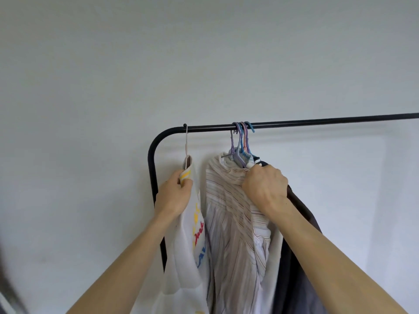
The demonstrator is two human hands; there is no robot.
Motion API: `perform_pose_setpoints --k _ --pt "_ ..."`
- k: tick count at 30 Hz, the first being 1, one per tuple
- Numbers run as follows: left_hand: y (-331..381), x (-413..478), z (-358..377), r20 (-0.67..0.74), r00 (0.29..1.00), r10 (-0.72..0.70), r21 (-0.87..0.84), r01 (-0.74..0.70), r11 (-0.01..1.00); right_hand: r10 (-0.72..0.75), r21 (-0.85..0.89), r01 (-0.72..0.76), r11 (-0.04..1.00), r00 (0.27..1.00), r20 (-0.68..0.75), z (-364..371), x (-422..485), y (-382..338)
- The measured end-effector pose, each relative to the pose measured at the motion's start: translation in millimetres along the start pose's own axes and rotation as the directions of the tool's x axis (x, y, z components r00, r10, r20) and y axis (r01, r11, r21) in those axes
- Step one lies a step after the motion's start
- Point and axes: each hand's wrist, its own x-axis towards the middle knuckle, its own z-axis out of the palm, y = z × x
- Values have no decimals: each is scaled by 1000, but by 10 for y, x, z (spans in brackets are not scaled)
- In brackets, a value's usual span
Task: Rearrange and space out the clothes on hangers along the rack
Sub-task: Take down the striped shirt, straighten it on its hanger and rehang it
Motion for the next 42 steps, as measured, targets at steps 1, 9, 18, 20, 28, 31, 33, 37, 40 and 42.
perform_pose_setpoints --k 1,9,18,20,28,31,33,37,40,42 --pt "17 1 6 -8 1000 0 13 0 1000 -2 5 2 1000 1000 0 -13 18 59" --pt "107 -72 70 11 998 -58 -14 58 998 61 45 -61 997 998 -7 -82 109 597" --pt "190 -166 168 41 996 -75 -113 79 990 59 1 -59 998 998 -10 28 12 591" --pt "188 -154 190 65 995 -76 -103 82 991 55 -16 -55 998 998 22 40 -28 470" --pt "139 -145 161 119 991 -60 -124 75 989 -66 291 -10 957 966 250 176 -103 128" --pt "120 -122 129 125 990 -61 -113 75 991 -101 405 10 914 973 205 272 -187 9" --pt "111 -125 100 131 989 -74 -105 88 991 -101 432 14 902 979 178 315 -241 -61" --pt "88 -126 65 129 988 -80 -86 92 992 -83 419 25 907 989 120 355 -190 -157" --pt "69 -93 28 130 988 -87 -54 95 994 -70 420 29 907 994 82 299 -60 -244" --pt "64 -99 9 133 987 -87 -46 94 994 -72 404 42 914 996 60 236 50 -313"
